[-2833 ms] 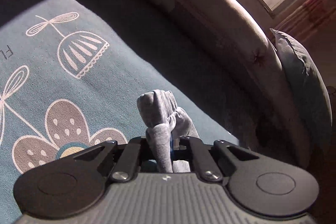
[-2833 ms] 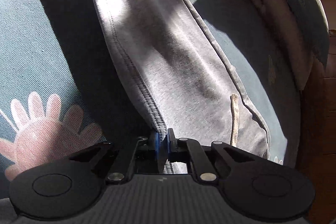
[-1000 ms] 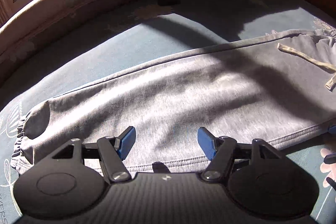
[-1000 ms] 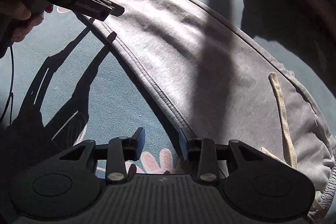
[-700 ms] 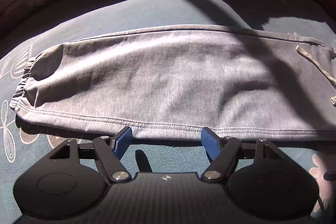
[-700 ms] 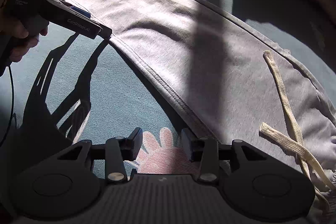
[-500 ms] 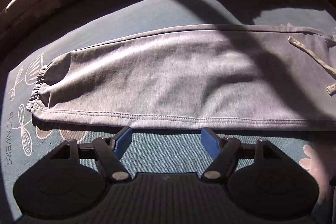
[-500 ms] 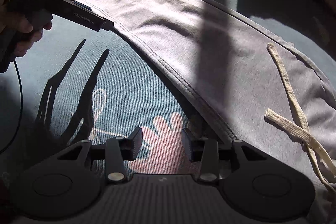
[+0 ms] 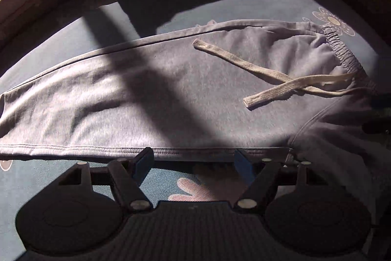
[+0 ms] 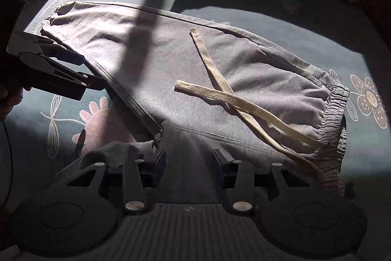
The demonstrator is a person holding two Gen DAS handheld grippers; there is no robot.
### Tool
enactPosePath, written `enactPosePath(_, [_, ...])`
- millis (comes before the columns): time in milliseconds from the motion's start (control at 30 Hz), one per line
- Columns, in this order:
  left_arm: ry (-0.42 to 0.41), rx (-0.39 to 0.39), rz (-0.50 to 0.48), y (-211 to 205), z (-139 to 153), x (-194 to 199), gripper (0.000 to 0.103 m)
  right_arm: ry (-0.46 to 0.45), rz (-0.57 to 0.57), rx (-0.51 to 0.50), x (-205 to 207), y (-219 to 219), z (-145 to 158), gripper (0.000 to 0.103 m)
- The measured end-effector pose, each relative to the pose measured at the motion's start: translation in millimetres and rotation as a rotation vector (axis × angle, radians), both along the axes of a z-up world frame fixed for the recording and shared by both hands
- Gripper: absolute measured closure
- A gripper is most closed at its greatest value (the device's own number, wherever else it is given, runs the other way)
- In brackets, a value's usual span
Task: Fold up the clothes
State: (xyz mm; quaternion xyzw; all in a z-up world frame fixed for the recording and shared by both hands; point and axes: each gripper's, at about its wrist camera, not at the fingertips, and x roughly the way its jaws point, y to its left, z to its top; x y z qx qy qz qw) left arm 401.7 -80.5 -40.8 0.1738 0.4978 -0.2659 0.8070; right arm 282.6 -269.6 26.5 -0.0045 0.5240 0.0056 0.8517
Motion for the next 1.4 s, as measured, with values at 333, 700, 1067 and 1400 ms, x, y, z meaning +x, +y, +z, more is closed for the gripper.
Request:
enactPosePath(333, [0.009, -0.005, 0.031, -40.6, -1.3, -31.8, 0.029, 0.004, -0.199, 0.074, 8.5, -163.9, -61.3, 0.058])
enactPosePath(700, [0.053, 0.007, 0.043, -54.1, -4.8, -46.9, 0.029, -0.035, -0.218, 0.279, 6.8, -205.7, -47.8, 0.097])
enactPosePath(1067, [0.077, -0.04, -0.018, -73.0, -9.6, -50.6, 0.029, -0.004, -0.366, 0.355, -6.5, -232.4, -69.6, 0.072])
enactPosePath(1400, [0.003, -0.136, -0.178, -130.7, -15.6, -46.7, 0.029, -0.085, -0.357, 0.45, 24.4, -249.3, -72.5, 0.074])
